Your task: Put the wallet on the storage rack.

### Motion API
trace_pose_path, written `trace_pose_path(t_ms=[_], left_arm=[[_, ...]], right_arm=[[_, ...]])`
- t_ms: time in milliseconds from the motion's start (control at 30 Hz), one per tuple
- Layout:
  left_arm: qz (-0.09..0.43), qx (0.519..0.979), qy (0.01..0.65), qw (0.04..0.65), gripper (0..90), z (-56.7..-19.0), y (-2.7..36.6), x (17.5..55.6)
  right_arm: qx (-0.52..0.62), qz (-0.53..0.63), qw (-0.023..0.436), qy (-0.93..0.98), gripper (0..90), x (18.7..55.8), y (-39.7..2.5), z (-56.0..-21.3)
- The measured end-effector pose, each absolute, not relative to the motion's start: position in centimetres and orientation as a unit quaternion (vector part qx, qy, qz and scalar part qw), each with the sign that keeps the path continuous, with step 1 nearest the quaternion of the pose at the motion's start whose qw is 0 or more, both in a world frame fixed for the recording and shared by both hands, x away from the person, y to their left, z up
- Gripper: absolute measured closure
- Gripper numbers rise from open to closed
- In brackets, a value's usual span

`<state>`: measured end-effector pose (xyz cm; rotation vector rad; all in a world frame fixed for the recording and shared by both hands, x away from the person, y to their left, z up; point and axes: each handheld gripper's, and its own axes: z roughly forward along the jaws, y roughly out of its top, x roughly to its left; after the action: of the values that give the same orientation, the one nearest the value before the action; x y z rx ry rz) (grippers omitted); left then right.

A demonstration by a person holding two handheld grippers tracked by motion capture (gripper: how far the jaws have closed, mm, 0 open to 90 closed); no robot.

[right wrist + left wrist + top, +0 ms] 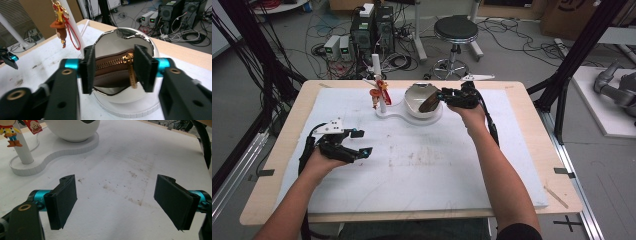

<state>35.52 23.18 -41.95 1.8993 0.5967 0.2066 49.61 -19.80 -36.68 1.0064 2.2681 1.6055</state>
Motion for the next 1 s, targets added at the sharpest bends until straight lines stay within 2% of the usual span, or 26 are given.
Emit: trace_pose_path(t_ms=[167,500,567,1000], left_arm=[[0.087,0.798,0.25,0.541,18.5,-41.9,23.2,35.6],[0.093,0.797,0.247,0.543,18.5,-41.7,23.1,35.4],[0.093,0.795,0.248,0.546,18.5,-41.6,23.1,35.4],[0.105,0.789,0.249,0.552,18.5,-41.2,23.2,35.3]], right_arm=[[0.34,0.547,0.112,0.756,42.2,48.9,-20.1,-36.0],[0.339,0.539,0.123,0.761,34.0,46.9,-21.4,-34.8],[0.33,0.554,0.137,0.752,34.5,46.2,-21.8,-34.7],[0.323,0.551,0.13,0.759,29.4,43.2,-23.4,-35.2]])
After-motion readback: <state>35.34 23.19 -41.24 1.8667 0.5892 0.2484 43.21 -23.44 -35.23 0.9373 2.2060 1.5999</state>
